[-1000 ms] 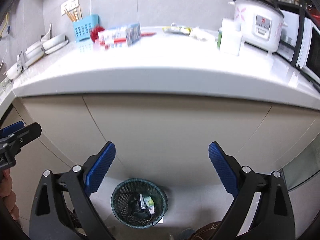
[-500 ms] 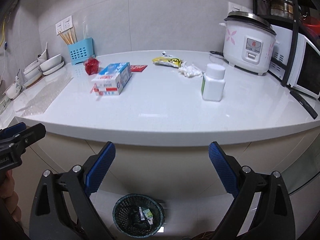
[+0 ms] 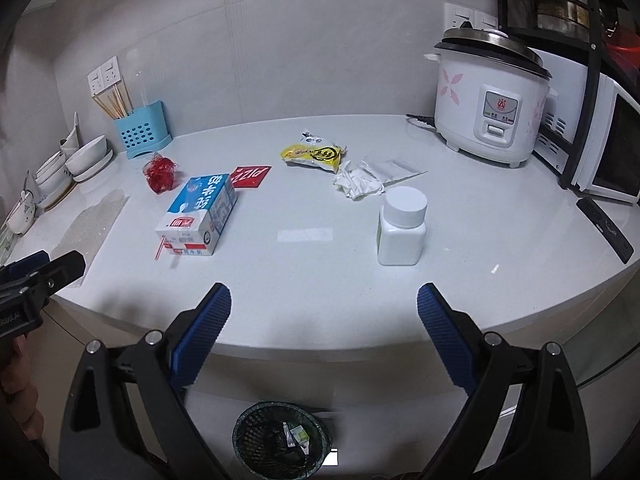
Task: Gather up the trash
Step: 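Raise both tools from the bin back up to the counter, then grasp the milk carton with the left gripper while the right gripper grasps the white pill bottle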
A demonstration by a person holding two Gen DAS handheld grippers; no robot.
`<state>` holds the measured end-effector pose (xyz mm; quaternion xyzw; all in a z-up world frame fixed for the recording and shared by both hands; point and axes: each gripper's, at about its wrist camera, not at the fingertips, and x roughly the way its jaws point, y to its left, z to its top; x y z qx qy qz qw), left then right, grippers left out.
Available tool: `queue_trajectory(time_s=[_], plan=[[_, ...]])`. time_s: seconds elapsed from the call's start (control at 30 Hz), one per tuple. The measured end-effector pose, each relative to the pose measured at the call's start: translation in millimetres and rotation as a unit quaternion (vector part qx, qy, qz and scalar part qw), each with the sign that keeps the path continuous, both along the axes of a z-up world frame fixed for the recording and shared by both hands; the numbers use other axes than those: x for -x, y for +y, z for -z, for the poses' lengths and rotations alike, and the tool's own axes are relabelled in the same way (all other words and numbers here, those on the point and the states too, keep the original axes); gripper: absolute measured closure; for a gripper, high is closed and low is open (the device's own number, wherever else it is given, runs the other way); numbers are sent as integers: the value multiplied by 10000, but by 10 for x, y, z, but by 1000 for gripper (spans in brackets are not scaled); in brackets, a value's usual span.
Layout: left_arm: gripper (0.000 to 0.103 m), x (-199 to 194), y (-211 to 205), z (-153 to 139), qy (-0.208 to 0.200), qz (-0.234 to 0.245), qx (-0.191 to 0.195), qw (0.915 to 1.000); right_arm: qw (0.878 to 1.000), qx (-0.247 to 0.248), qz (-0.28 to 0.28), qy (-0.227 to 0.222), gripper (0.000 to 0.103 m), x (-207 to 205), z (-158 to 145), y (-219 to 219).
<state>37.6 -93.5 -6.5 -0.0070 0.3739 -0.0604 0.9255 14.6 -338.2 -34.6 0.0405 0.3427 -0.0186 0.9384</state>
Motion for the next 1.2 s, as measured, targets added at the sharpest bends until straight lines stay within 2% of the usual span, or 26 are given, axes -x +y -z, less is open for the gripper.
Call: queue_trajectory(time_s=[0.37,0.43,0.57,0.77,1.2], plan=[[6,-631,-257,-72,266,-30,-232,9994,9984,106,259,485,13,-594,-176,-377],[6,-759,-314,-62,319,-34,-323,9990,9976,125,299,618,13,-723,-148,-438],[6,-1030,-368,22,521,-38,-267,9983,9954,35,344,894,13,-948,-44,-535],[6,-1369,-398,226,804,-164,-281,9962,9929,83,427,1107,13,-1196,92,-621],[6,-1747,-631,438,1110,-175,-527,9923,9894,103,464,1372,13,-1473,259,-664]])
